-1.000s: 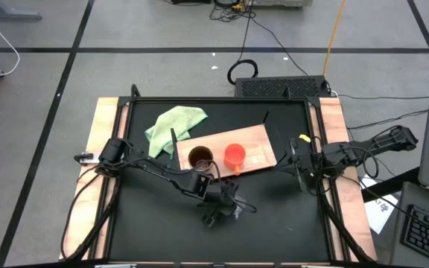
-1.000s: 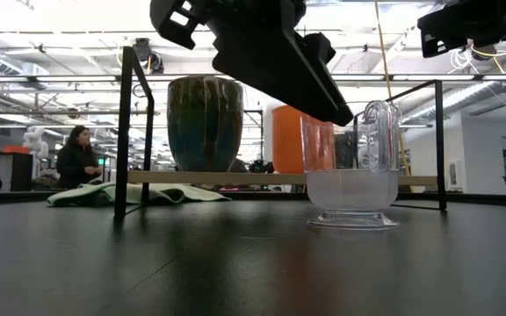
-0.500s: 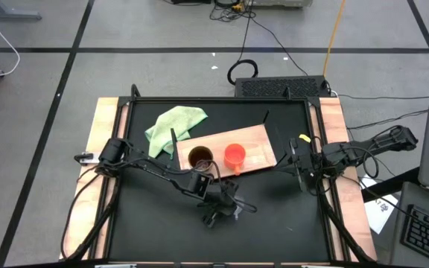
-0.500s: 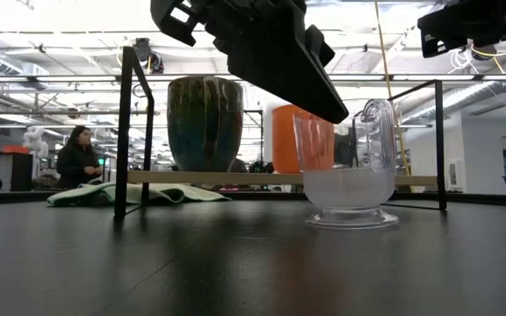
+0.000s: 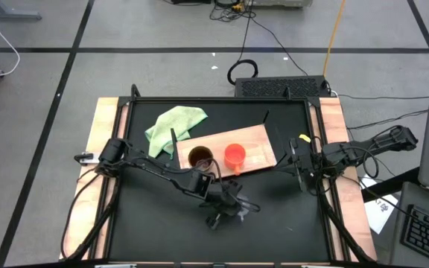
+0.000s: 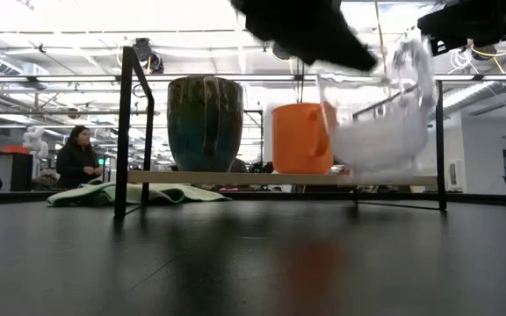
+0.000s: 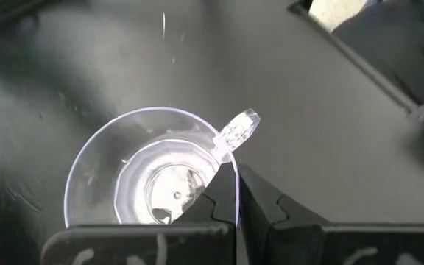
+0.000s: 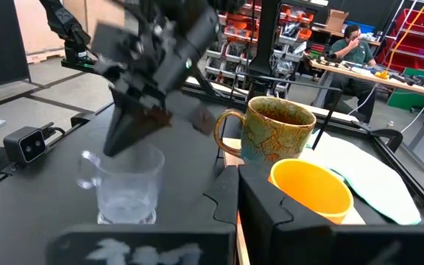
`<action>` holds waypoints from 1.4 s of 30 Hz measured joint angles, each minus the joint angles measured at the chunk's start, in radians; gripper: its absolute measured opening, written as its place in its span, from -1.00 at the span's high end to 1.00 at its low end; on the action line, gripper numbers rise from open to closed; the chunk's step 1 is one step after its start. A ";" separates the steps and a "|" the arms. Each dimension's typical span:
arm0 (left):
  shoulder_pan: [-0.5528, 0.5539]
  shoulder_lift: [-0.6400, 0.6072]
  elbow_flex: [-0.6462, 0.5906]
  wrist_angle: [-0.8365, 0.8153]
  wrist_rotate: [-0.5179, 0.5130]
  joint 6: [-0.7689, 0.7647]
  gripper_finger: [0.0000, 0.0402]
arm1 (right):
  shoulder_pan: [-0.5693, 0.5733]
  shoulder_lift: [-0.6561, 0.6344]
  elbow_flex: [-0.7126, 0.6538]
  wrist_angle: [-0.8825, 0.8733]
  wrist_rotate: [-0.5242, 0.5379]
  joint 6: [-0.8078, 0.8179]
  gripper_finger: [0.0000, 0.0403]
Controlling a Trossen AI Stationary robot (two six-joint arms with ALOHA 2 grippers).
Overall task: Stack small to large cups/mugs on shelf
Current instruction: Put the transparent mug on the shelf
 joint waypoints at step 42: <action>0.107 -0.161 0.471 -0.297 -0.265 0.025 1.00 | 0.000 -0.244 0.001 -0.167 -0.004 0.000 1.00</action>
